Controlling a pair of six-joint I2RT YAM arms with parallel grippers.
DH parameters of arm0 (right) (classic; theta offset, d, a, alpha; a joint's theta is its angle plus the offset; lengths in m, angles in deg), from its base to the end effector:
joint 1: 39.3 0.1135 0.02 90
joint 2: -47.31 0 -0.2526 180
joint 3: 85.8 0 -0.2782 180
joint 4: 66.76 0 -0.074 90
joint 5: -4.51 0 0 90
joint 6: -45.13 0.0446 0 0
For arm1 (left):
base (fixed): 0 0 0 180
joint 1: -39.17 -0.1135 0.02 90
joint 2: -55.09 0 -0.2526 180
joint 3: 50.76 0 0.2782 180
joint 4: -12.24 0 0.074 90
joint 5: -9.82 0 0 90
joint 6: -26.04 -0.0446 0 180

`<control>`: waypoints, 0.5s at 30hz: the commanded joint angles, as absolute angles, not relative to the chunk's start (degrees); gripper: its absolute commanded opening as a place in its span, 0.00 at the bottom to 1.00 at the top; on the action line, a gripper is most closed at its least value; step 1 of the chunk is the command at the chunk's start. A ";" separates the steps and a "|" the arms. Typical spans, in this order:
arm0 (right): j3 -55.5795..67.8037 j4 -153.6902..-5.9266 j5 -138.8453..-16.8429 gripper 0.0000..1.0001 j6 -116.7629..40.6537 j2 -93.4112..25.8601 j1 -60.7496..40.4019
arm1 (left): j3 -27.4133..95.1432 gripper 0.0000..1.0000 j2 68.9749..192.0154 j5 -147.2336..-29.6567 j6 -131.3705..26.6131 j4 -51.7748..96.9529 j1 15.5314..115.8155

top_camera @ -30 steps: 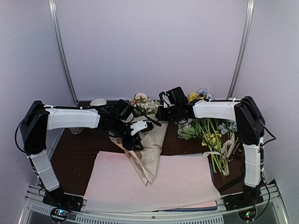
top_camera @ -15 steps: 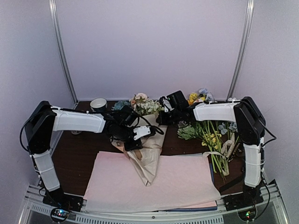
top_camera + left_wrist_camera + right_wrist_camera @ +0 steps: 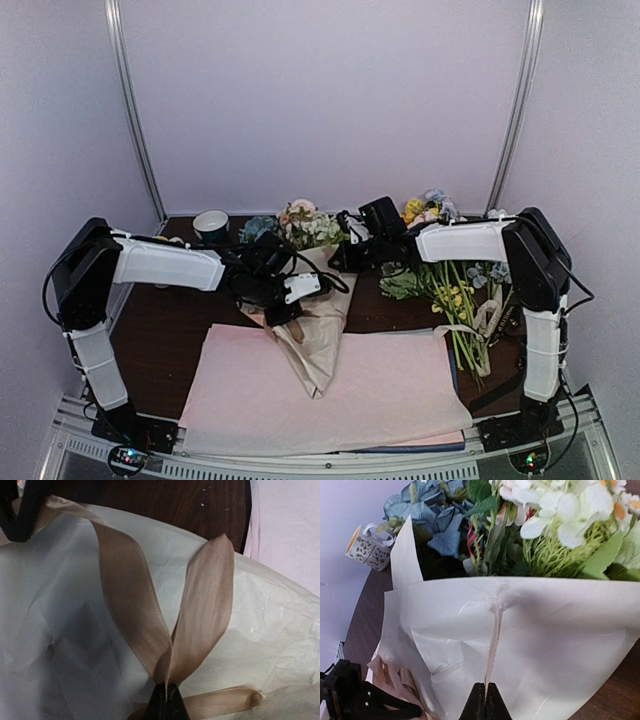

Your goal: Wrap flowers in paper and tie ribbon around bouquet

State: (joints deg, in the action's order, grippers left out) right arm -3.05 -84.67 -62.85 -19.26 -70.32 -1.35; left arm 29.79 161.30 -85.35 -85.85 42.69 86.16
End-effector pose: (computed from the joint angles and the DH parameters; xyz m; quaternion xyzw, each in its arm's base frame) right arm 0.3745 0.3138 0.1691 -0.1799 0.8681 0.3754 0.2705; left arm 0.2749 -0.3006 0.1373 0.5513 0.7807 -0.1054 0.2748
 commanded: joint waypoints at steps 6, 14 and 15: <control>-1.90 -82.49 -49.88 0.00 -23.03 -71.28 1.54 | 24.89 0.00 150.04 -86.78 -83.29 33.83 86.37; -2.06 -87.54 -46.04 0.00 -27.48 -73.10 3.41 | 22.89 0.00 145.93 -89.96 -81.03 31.54 86.38; -1.74 -87.44 -44.98 0.00 -27.61 -73.18 3.43 | 22.39 0.00 145.42 -90.14 -80.70 30.84 86.37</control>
